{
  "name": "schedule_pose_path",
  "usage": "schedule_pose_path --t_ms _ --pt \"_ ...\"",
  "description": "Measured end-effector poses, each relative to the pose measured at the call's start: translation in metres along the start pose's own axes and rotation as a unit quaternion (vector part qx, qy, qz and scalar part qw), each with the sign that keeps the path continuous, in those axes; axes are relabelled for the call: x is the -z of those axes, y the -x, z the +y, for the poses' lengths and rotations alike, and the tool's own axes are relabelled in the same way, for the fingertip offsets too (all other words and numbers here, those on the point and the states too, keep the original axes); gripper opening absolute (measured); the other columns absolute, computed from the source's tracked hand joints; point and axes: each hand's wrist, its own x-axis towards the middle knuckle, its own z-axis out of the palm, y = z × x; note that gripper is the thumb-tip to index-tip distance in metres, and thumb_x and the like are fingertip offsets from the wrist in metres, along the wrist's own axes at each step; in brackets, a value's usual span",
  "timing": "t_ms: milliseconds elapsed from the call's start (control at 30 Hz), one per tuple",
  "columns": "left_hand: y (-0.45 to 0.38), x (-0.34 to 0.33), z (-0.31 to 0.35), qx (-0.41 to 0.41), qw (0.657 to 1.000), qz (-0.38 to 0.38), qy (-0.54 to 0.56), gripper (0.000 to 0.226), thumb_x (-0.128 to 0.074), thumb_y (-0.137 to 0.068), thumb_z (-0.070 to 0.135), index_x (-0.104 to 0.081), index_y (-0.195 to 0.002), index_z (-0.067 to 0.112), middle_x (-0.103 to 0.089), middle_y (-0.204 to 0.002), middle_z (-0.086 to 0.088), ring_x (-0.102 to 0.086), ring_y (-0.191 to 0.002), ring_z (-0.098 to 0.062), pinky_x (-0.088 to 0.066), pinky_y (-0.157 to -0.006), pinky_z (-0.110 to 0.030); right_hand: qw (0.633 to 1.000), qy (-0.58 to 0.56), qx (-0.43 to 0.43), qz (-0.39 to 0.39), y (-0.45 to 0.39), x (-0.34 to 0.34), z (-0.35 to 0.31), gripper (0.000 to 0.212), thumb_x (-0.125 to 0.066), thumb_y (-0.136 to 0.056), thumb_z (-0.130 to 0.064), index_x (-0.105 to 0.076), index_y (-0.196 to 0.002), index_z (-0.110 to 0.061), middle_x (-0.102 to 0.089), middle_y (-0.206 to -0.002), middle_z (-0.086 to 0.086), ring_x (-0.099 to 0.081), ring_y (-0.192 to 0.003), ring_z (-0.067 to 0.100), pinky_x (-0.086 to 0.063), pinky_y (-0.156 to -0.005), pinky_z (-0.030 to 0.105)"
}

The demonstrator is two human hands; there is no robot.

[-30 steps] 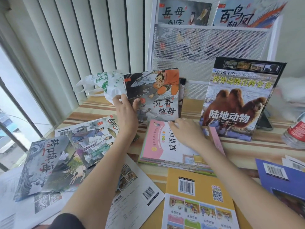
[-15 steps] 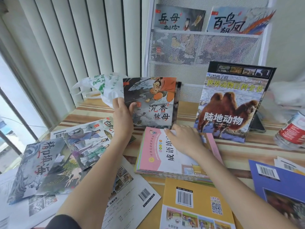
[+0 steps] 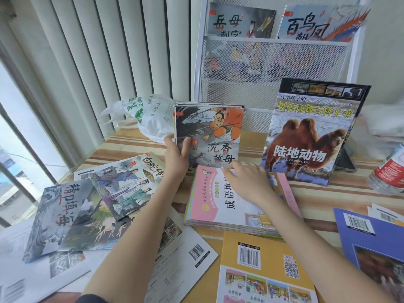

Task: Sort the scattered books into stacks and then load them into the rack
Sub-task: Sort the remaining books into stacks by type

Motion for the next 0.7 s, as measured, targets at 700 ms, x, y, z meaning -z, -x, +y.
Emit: schedule_pose_path --t_ms 700 --pt "0.082 0.014 0.07 0.01 0.948 -0.074 -0.31 0.08 -0.05 -0.092 0.01 0.005 -0.149 0.0 0.008 -0.153 -0.032 0.009 -0.142 -0.045 0.004 -0.116 -0.047 0.933 -0.152 -0.019 0.324 0.092 0.008 0.006 0.004 -0.055 -0.089 -0.017 -0.056 -0.092 -0.015 -0.065 -0.077 -0.002 -0.059 -0.071 0.023 -0.038 -0.066 0.031"
